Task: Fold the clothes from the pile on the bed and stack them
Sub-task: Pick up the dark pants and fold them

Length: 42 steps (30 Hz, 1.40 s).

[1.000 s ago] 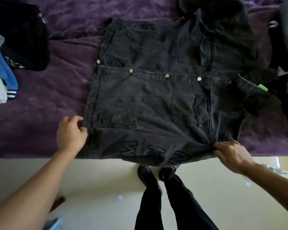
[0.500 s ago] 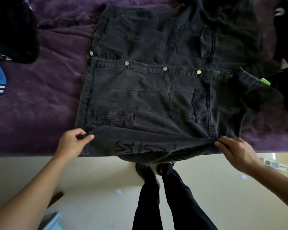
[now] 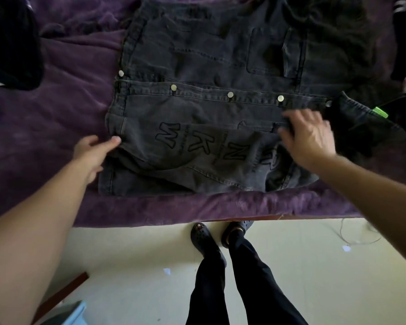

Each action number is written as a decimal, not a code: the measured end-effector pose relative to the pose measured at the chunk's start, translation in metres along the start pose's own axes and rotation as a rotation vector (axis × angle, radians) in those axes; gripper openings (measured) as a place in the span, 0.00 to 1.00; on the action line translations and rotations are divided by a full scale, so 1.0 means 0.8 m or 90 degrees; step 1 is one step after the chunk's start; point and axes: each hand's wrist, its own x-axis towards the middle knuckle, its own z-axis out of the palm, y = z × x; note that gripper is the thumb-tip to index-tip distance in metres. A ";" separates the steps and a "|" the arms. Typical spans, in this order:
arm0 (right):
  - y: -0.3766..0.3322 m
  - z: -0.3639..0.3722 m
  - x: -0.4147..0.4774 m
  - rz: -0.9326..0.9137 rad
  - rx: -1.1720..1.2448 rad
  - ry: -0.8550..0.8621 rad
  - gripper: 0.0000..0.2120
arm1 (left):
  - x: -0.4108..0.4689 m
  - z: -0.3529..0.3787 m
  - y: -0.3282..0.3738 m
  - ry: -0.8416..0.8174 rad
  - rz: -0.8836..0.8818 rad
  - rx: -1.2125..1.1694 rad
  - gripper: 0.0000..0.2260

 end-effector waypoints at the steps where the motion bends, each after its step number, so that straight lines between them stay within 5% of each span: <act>1: -0.009 0.002 -0.018 -0.066 0.009 -0.001 0.20 | -0.005 0.008 -0.008 -0.013 0.008 0.013 0.33; 6: -0.057 0.042 -0.108 -0.239 -0.007 -0.157 0.35 | -0.013 0.029 -0.010 0.027 0.112 0.031 0.16; 10: -0.044 0.057 -0.104 -0.192 0.069 -0.062 0.09 | -0.018 0.007 0.009 0.035 0.115 -0.133 0.10; 12: -0.021 0.050 -0.096 -0.157 0.100 -0.014 0.05 | -0.022 -0.011 -0.007 0.073 0.042 -0.170 0.10; 17: 0.027 0.025 -0.111 -0.107 0.064 -0.059 0.15 | -0.034 -0.040 -0.095 0.106 -0.109 0.166 0.23; 21: 0.008 0.026 -0.068 -0.023 0.027 -0.021 0.18 | -0.038 -0.027 -0.066 0.200 0.130 0.318 0.28; 24: -0.007 0.040 -0.019 0.082 -0.039 -0.219 0.25 | -0.044 0.007 -0.046 0.128 0.297 0.462 0.30; 27: 0.011 0.036 0.009 0.060 -0.094 -0.211 0.15 | -0.041 0.028 -0.036 0.121 0.332 0.525 0.31; 32: 0.051 0.008 0.029 0.200 -0.149 -0.191 0.19 | -0.025 0.051 -0.051 0.043 0.314 0.600 0.29; 35: 0.025 0.013 0.003 -0.011 -0.111 -0.036 0.23 | -0.025 0.061 -0.051 0.094 0.252 0.553 0.32; 37: -0.002 0.026 -0.027 -0.175 -0.055 0.008 0.26 | -0.033 0.066 -0.047 0.170 0.387 0.568 0.32; 40: -0.012 0.058 -0.070 -0.202 -0.045 -0.238 0.43 | -0.050 0.081 -0.056 0.055 0.706 0.582 0.27; 42: 0.005 0.075 -0.092 -0.157 -0.094 -0.339 0.50 | -0.059 0.085 -0.081 -0.132 0.698 0.664 0.31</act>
